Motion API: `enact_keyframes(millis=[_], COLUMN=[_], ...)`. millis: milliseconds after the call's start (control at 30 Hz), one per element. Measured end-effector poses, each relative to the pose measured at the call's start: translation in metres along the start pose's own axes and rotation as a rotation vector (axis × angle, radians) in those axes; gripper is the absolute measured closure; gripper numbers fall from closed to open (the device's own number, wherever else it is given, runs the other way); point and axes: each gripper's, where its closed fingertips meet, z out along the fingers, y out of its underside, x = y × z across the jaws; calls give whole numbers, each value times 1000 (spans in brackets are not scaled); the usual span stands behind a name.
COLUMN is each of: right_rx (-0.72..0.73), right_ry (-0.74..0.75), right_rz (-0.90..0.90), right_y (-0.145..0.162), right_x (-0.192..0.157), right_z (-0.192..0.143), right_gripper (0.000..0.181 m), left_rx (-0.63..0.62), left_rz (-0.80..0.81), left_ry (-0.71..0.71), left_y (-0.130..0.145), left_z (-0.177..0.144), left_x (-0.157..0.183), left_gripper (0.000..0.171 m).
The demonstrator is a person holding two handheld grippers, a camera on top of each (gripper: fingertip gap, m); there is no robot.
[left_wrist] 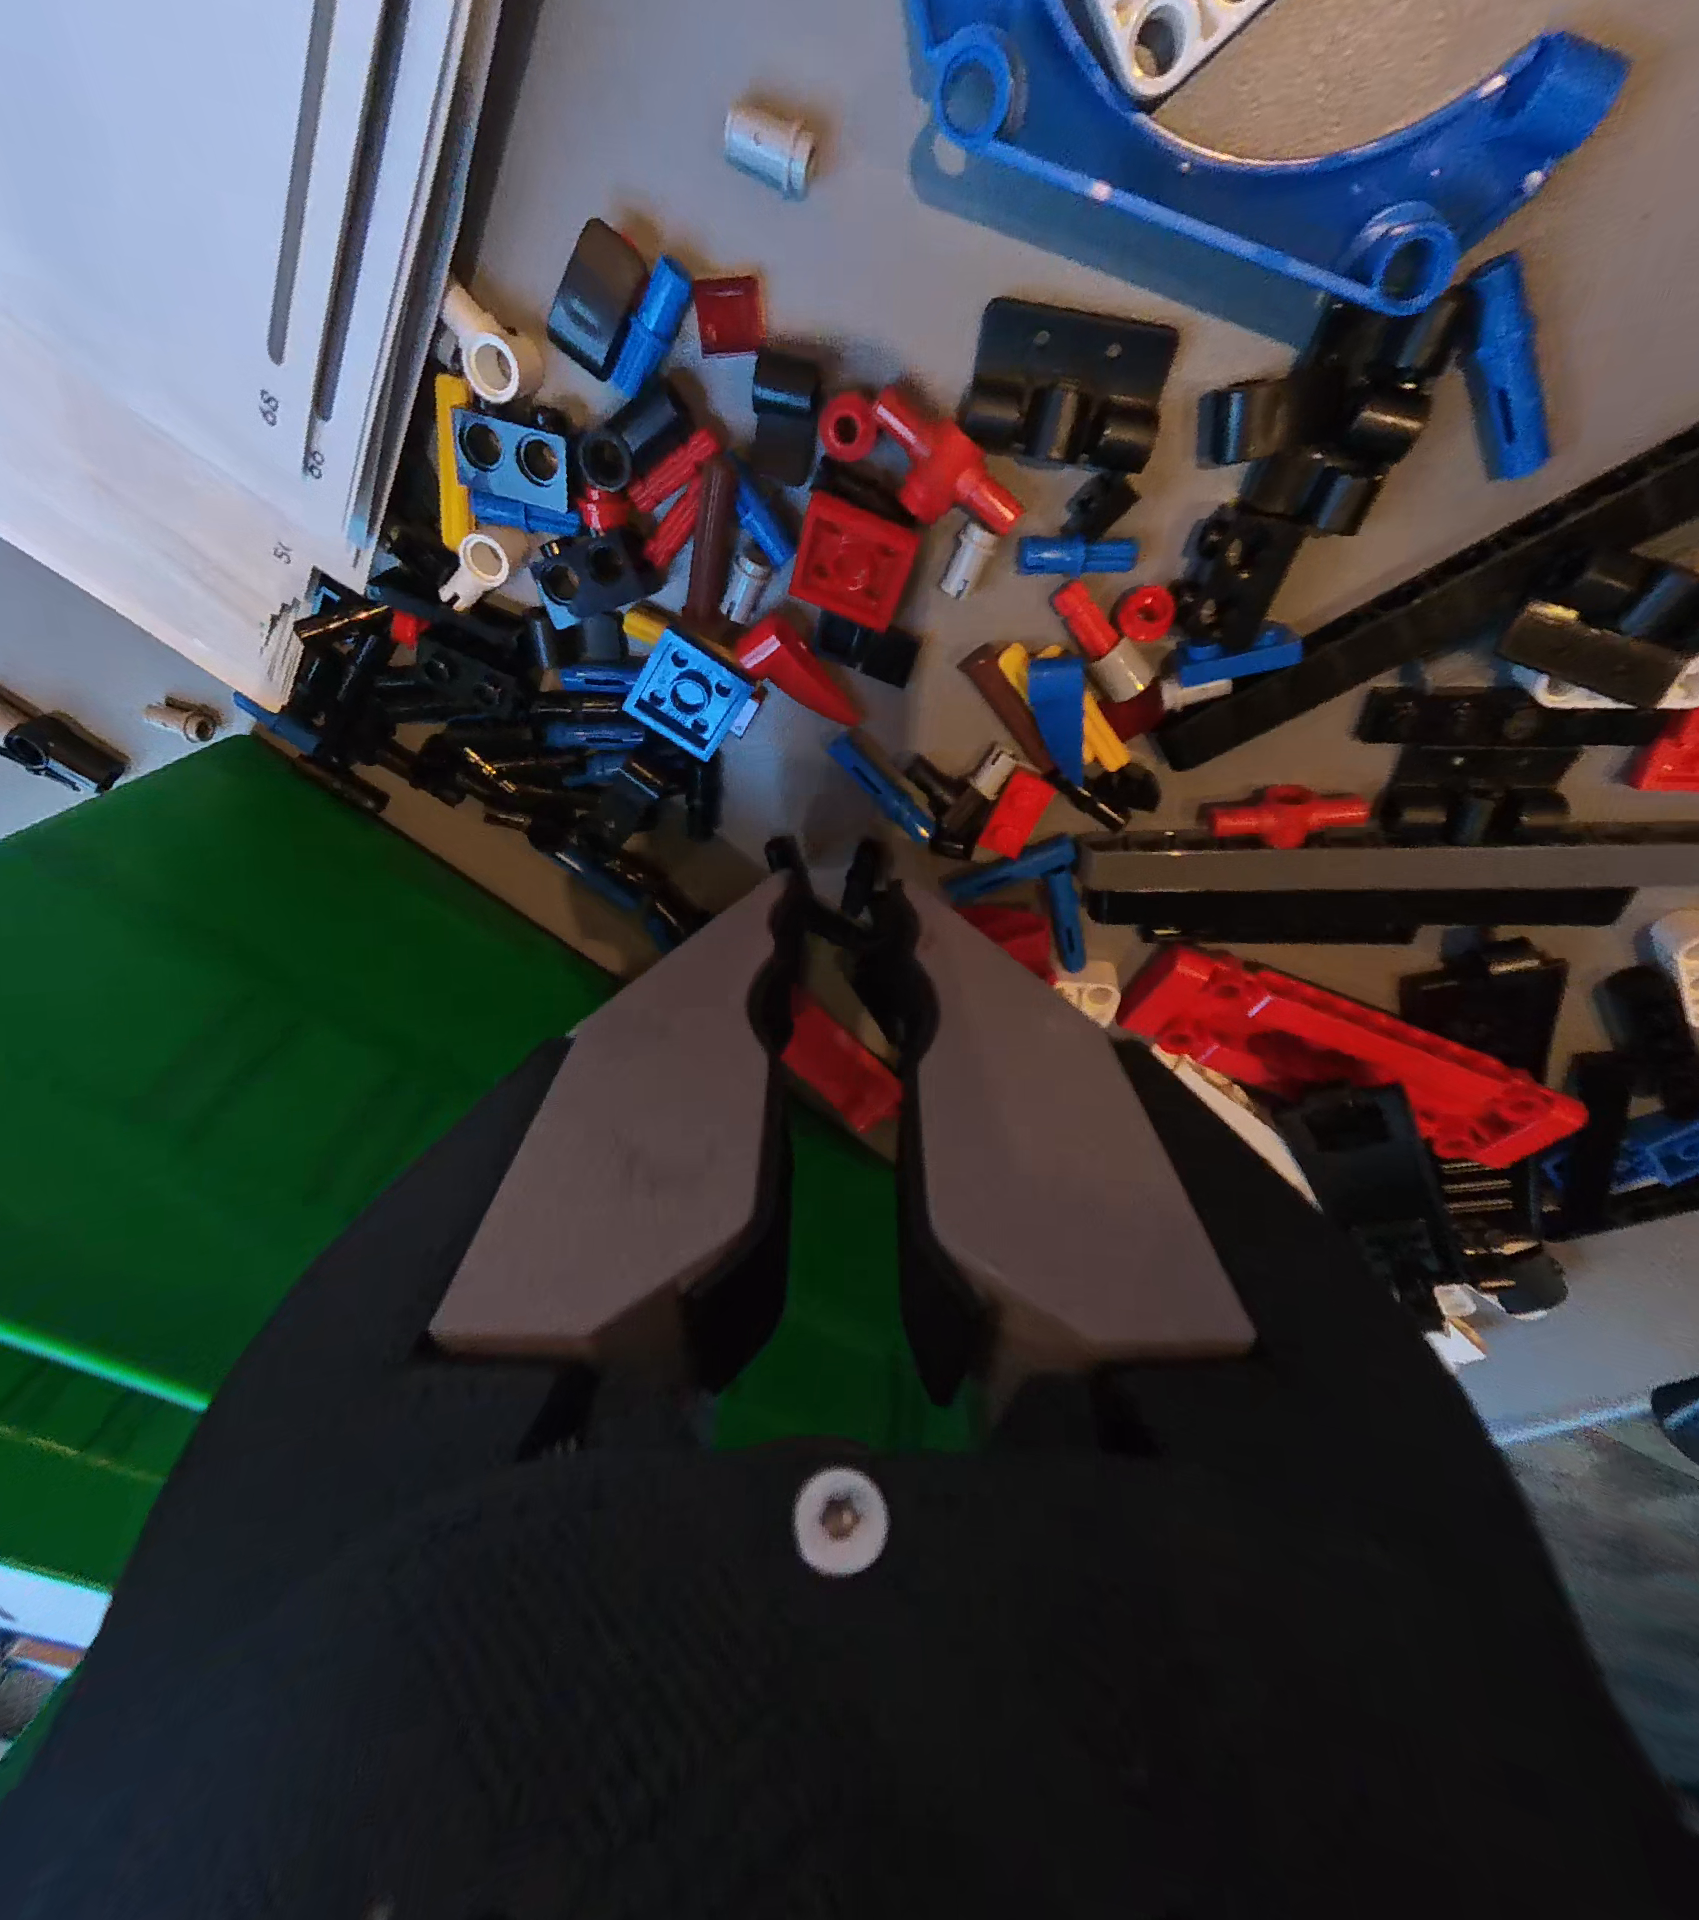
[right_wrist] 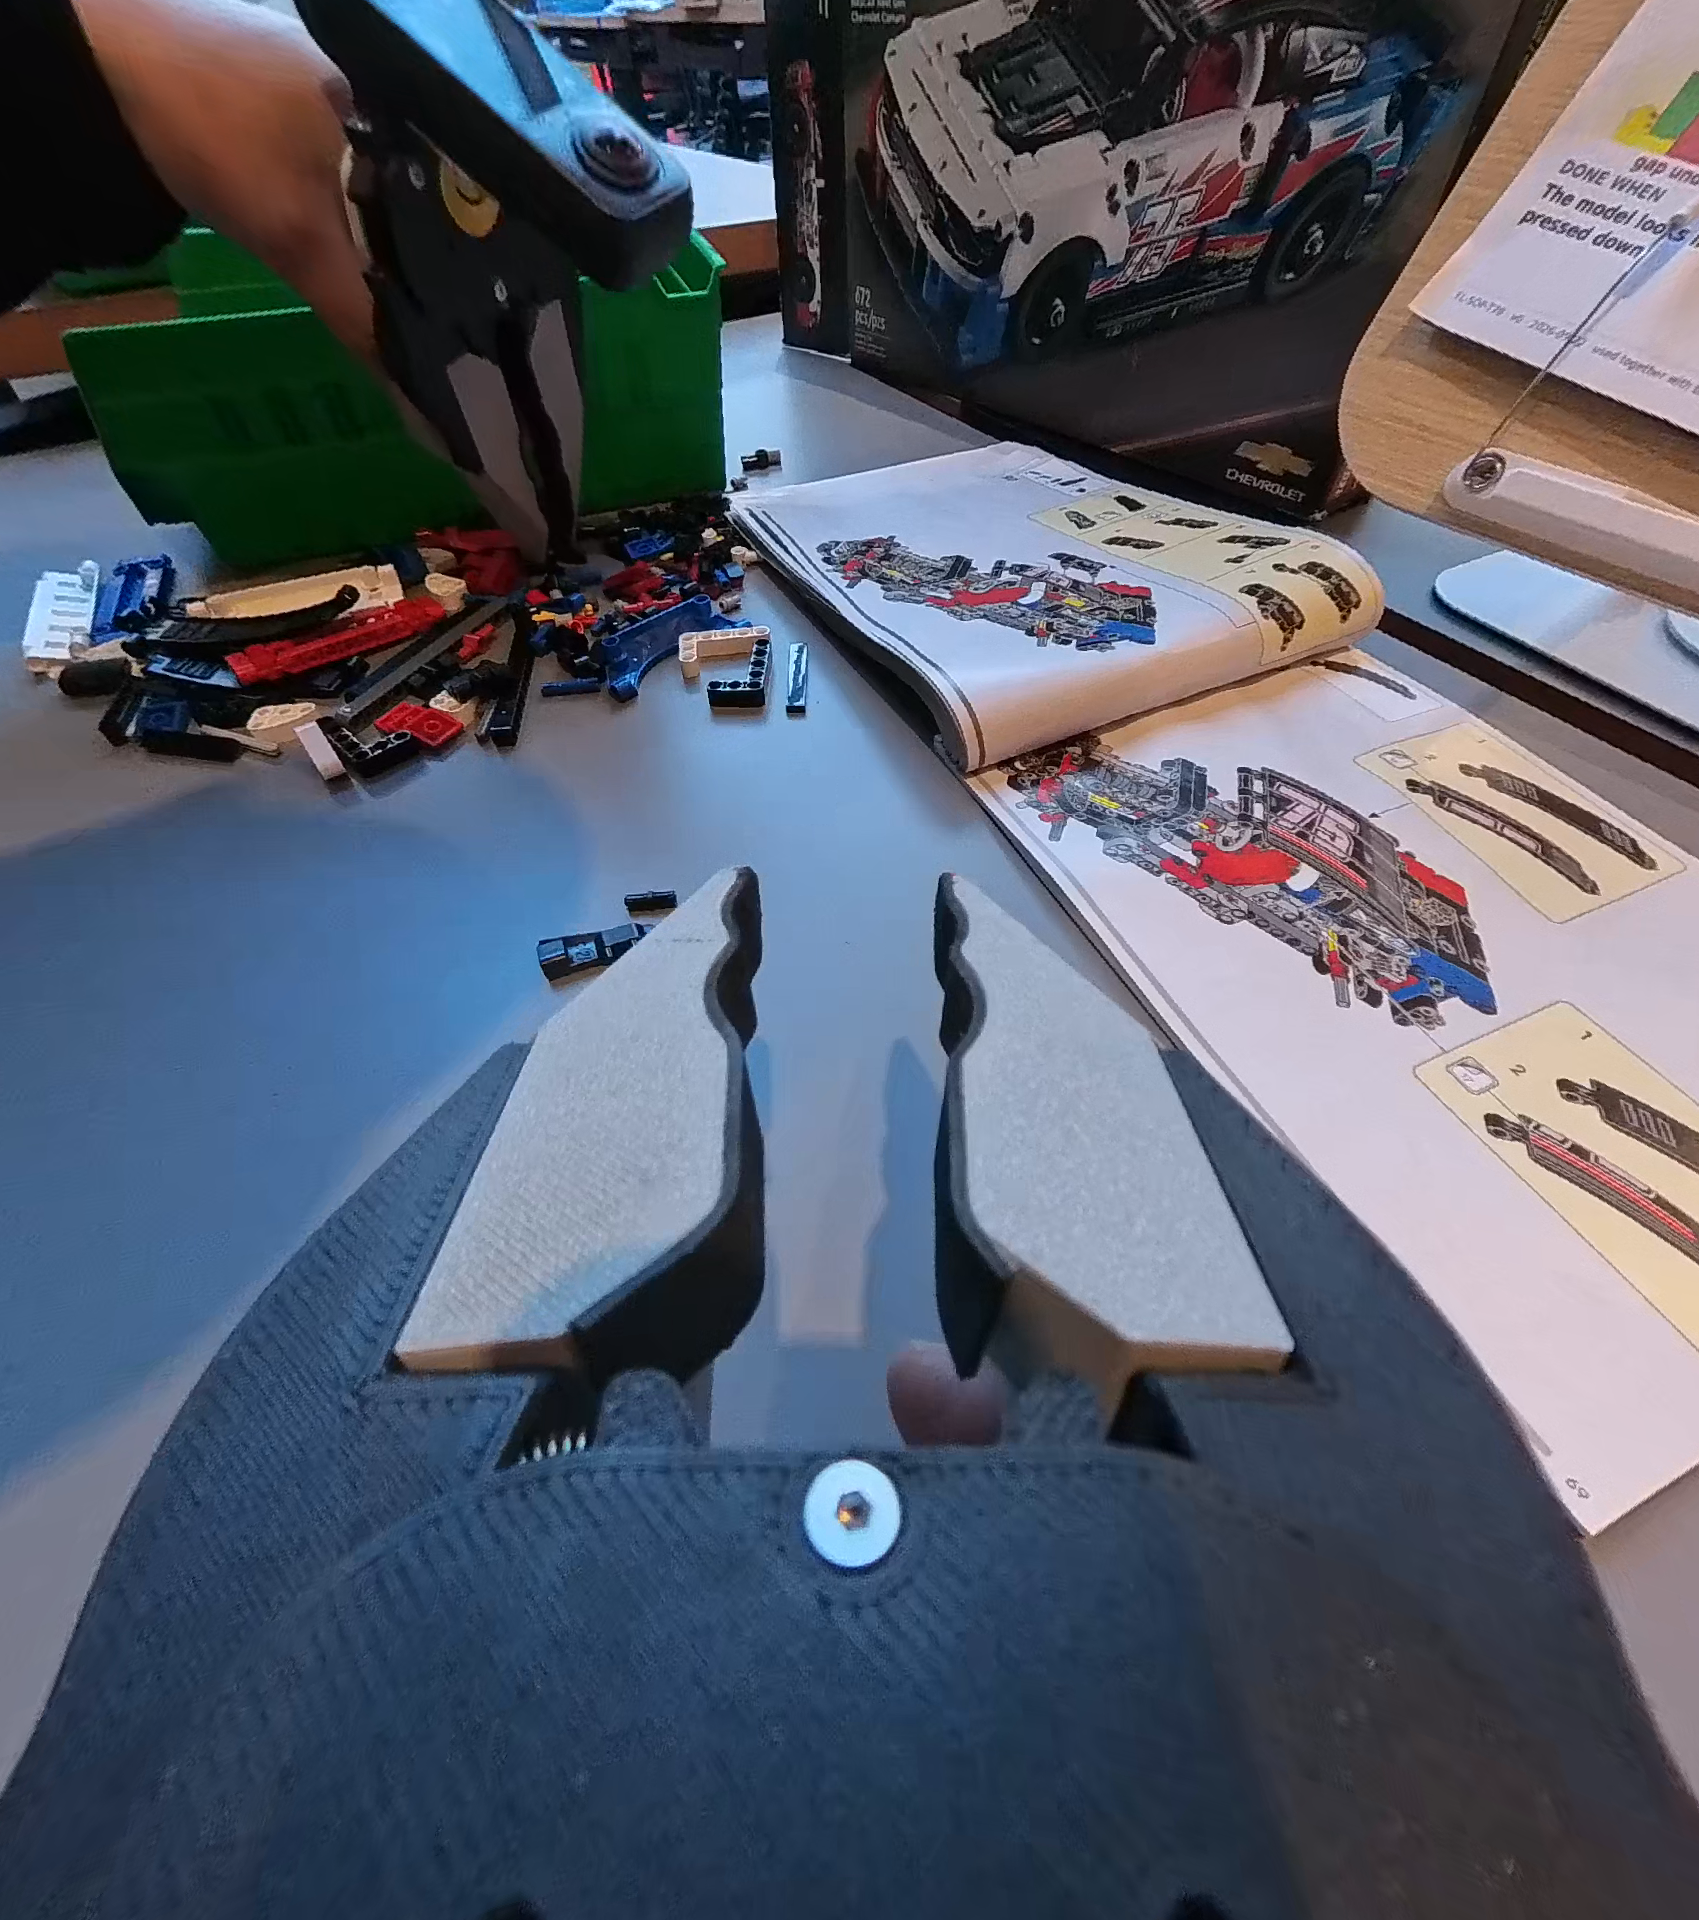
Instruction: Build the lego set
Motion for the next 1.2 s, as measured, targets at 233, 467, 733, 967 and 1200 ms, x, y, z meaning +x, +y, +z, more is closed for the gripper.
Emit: enact_keyframes(millis=[233,467,733,967,1200], right_rx=[0,0,-3,-8,0], right_ry=[-1,-1,7,35,42], right_rz=[0,4,-12,-33,-54], right_y=[0,1,1,3,0], right_x=[0,1,0,3,1], right_z=[0,0,0,1,0], right_gripper=[151,151,152,152,152], left_rx=[-16,77,265,438,449], left_rz=[24,-2,-1,152,167], left_ry=[19,-18,78,226,309], left_y=[-2,-9,-48,-133,-165], left_z=[5,-13,-44,-59,-48], left_x=[3,-2,31,114,151], left_gripper=[169,170,169,170,170])
